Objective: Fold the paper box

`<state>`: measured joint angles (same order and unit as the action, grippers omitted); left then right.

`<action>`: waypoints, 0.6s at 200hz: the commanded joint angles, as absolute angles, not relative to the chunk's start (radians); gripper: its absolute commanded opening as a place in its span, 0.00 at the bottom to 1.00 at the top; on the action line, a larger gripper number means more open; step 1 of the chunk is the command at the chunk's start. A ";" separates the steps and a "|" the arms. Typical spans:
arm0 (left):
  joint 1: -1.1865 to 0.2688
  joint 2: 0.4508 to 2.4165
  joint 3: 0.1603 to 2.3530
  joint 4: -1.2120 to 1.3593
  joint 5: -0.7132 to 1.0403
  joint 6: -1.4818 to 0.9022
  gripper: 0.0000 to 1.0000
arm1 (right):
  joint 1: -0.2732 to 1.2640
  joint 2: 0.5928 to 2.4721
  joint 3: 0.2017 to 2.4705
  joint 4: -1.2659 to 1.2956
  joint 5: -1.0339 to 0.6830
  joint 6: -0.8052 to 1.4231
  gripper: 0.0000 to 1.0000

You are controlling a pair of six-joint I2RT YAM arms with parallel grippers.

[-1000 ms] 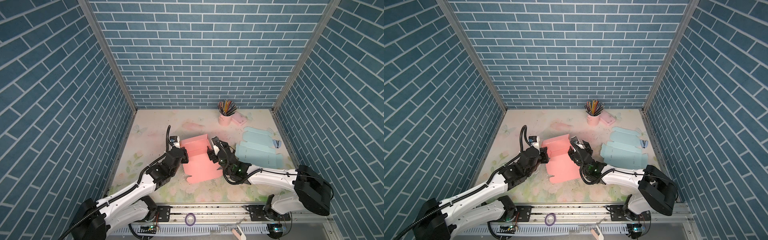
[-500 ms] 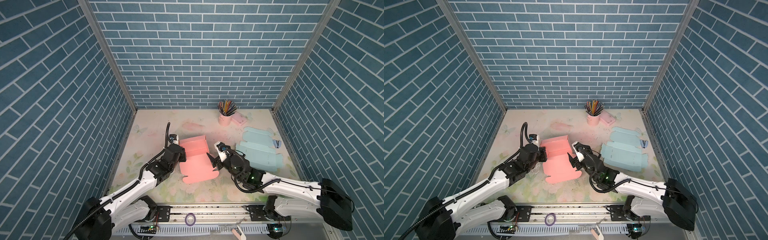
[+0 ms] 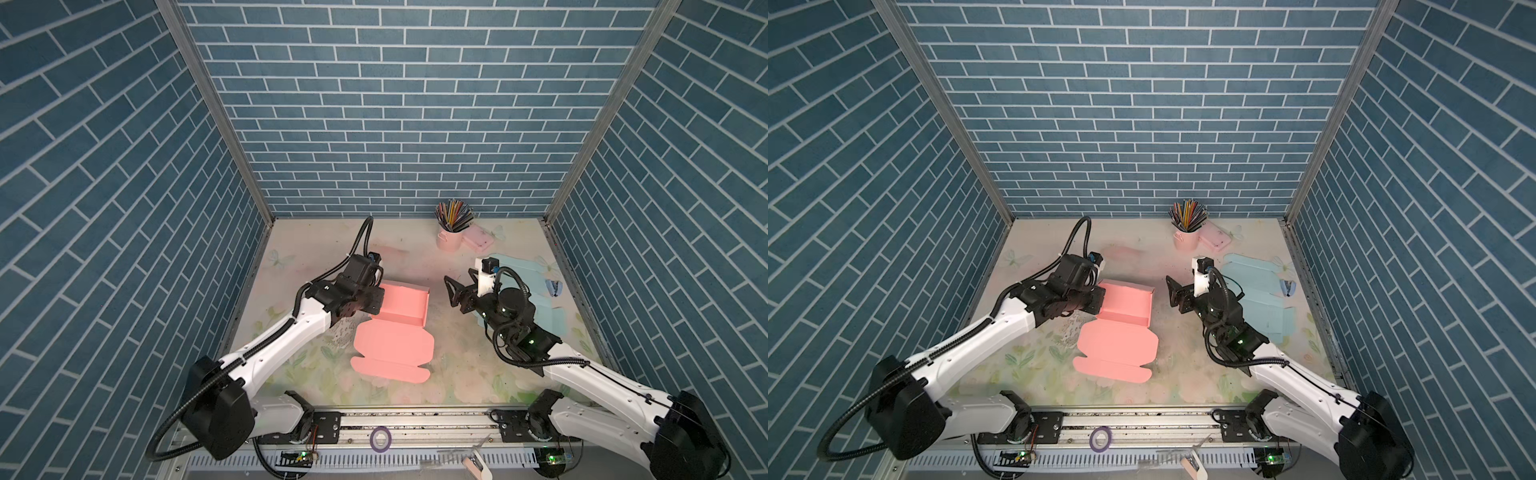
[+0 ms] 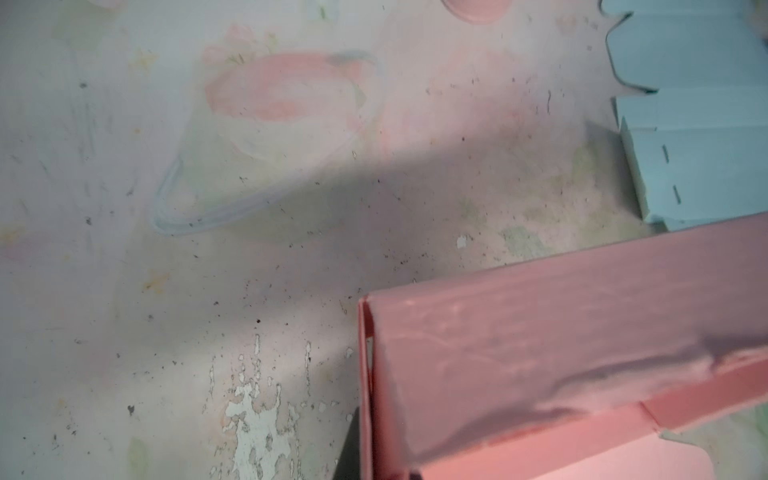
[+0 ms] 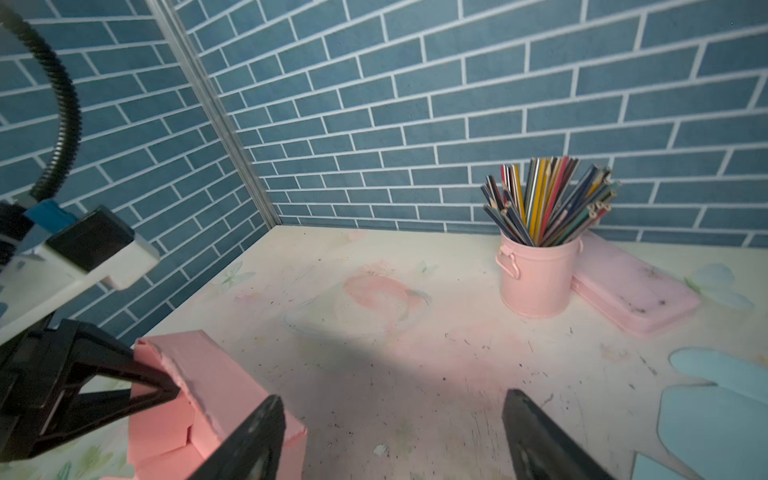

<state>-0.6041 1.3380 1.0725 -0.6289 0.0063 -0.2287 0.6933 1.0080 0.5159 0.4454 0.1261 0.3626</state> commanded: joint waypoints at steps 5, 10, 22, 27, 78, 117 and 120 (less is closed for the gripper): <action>-0.600 1.401 1.158 -0.866 0.059 -0.182 0.00 | 0.614 1.043 0.485 0.502 0.027 0.531 0.83; -0.600 1.414 1.172 -0.885 0.061 -0.182 0.00 | 0.604 1.053 0.486 0.501 0.024 0.534 0.83; -0.600 1.456 1.207 -0.933 0.054 -0.181 0.00 | 0.585 1.077 0.481 0.513 0.014 0.538 0.83; -0.600 1.474 1.221 -0.954 0.049 -0.181 0.00 | 0.578 1.088 0.478 0.519 0.005 0.538 0.83; -0.609 1.657 1.331 -1.063 -0.002 -0.188 0.00 | 0.542 1.146 0.447 0.570 -0.011 0.531 0.81; -0.615 1.787 1.378 -1.075 -0.064 -0.213 0.00 | 0.525 1.104 0.427 0.559 0.002 0.513 0.80; -0.615 1.794 1.380 -1.075 -0.071 -0.215 0.00 | 0.525 1.098 0.425 0.556 0.005 0.511 0.80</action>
